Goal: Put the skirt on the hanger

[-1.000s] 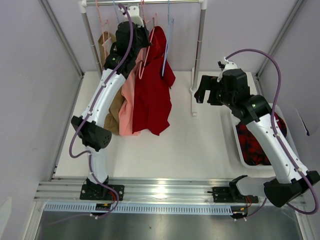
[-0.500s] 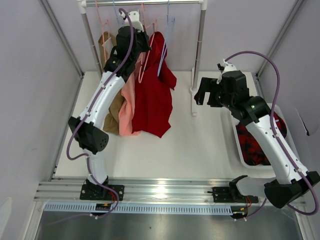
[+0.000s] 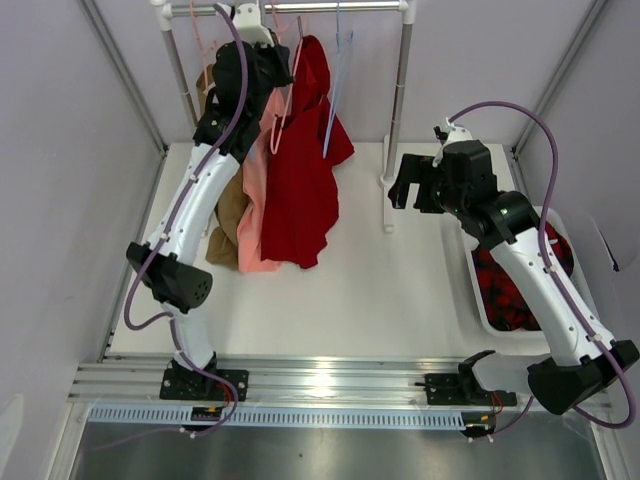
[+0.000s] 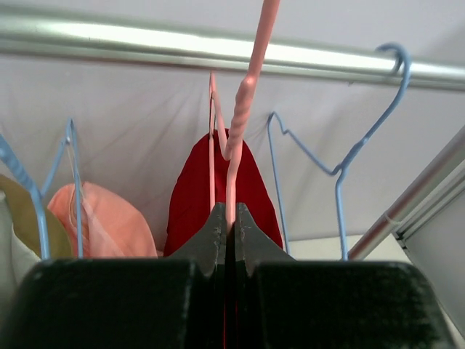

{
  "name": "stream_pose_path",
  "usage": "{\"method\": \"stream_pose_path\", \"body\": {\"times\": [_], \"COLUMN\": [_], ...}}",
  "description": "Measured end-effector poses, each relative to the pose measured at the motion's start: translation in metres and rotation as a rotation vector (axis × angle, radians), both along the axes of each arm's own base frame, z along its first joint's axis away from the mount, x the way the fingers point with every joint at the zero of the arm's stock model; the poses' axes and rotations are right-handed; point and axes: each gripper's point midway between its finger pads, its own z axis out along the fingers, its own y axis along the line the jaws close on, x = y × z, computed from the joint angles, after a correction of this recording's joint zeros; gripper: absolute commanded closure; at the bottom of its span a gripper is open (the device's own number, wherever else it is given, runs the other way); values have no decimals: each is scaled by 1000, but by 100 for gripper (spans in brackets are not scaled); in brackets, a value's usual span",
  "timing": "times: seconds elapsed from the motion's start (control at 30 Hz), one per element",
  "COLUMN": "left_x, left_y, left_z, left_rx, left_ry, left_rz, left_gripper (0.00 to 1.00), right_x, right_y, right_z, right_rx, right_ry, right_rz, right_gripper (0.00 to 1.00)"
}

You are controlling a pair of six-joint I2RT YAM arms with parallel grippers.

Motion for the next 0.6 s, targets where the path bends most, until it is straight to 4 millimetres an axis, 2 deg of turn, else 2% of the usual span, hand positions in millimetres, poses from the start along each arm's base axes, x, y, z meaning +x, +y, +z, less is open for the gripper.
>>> {"method": "stream_pose_path", "body": {"times": [0.1, 0.2, 0.3, 0.47, 0.6], "left_x": [4, 11, 21, 43, 54], "left_y": [-2, -5, -9, -18, -22], "left_z": [17, 20, 7, -29, -51], "left_rx": [-18, -27, -21, -3, 6], "left_ry": [-41, -60, -44, 15, 56], "left_rz": [0, 0, 1, 1, 2], "left_gripper": [100, 100, 100, 100, 100], "right_x": [2, 4, 5, 5, 5], "right_y": [1, 1, 2, 2, 1], "right_z": [-4, -7, -10, -10, -10], "right_rx": [-5, -12, -20, -25, -25], "right_ry": [9, 18, 22, 21, 22], "right_rz": [-1, 0, 4, 7, 7], "right_gripper": [3, 2, 3, 3, 3]}}
